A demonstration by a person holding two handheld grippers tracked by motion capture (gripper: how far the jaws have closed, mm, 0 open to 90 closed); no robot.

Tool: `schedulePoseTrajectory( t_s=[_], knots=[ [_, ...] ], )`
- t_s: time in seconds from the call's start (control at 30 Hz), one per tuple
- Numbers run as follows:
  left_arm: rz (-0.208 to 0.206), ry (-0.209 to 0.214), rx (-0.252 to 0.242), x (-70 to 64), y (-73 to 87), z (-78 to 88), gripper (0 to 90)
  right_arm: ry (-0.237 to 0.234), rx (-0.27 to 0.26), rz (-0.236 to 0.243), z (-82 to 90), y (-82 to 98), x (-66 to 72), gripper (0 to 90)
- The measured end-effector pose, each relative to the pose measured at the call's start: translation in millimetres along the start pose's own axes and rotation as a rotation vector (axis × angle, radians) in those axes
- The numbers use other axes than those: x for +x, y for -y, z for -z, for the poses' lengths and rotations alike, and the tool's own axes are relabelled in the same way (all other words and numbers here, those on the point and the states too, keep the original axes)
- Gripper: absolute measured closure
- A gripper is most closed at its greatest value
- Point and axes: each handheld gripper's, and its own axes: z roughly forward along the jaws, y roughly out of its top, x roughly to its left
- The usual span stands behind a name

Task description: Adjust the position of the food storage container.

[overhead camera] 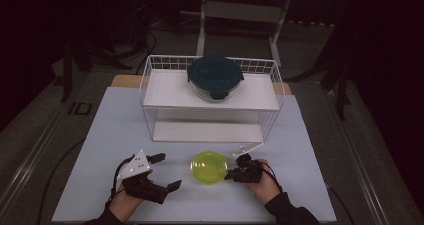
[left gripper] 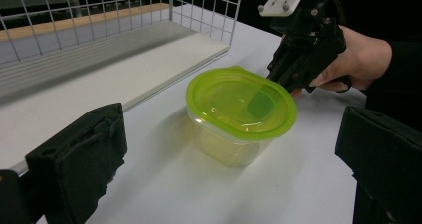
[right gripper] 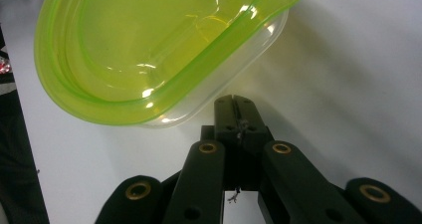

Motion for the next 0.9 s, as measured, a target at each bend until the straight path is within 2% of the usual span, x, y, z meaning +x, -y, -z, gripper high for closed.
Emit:
schedulePoseTrajectory(
  t_s=[0.2, 0.4, 0.57, 0.67, 0.77, 0.9],
  knots=[
    [-0.002, 0.001, 0.003, -0.4, 0.1, 0.1, 0.0, 0.007, -0.007, 0.001, 4.6, 0.9, 0.3, 90.0],
    [-0.004, -0.009, 0.005, -0.9, -1.5, 1.3, 0.0, 0.037, -0.043, -0.008, 21.6, 5.2, -2.2, 88.3],
    [-0.004, -0.018, 0.012, -1.1, -3.1, 1.6, 0.0, 0.065, -0.084, -0.018, 41.1, 9.9, -3.3, 81.1],
    [-0.023, -0.056, 0.025, -2.2, -4.1, 0.7, 0.0, 0.108, -0.112, -0.012, 54.8, 13.1, -1.9, 76.5],
    [-0.033, -0.075, 0.043, -3.0, -5.7, -1.0, 0.0, 0.155, -0.136, 0.007, 66.2, 14.5, 1.2, 72.3],
    [-0.009, -0.071, 0.049, -1.8, -10.5, -2.7, 0.0, 0.164, -0.184, 0.007, 79.6, 13.4, 8.2, 57.2]
  ],
)
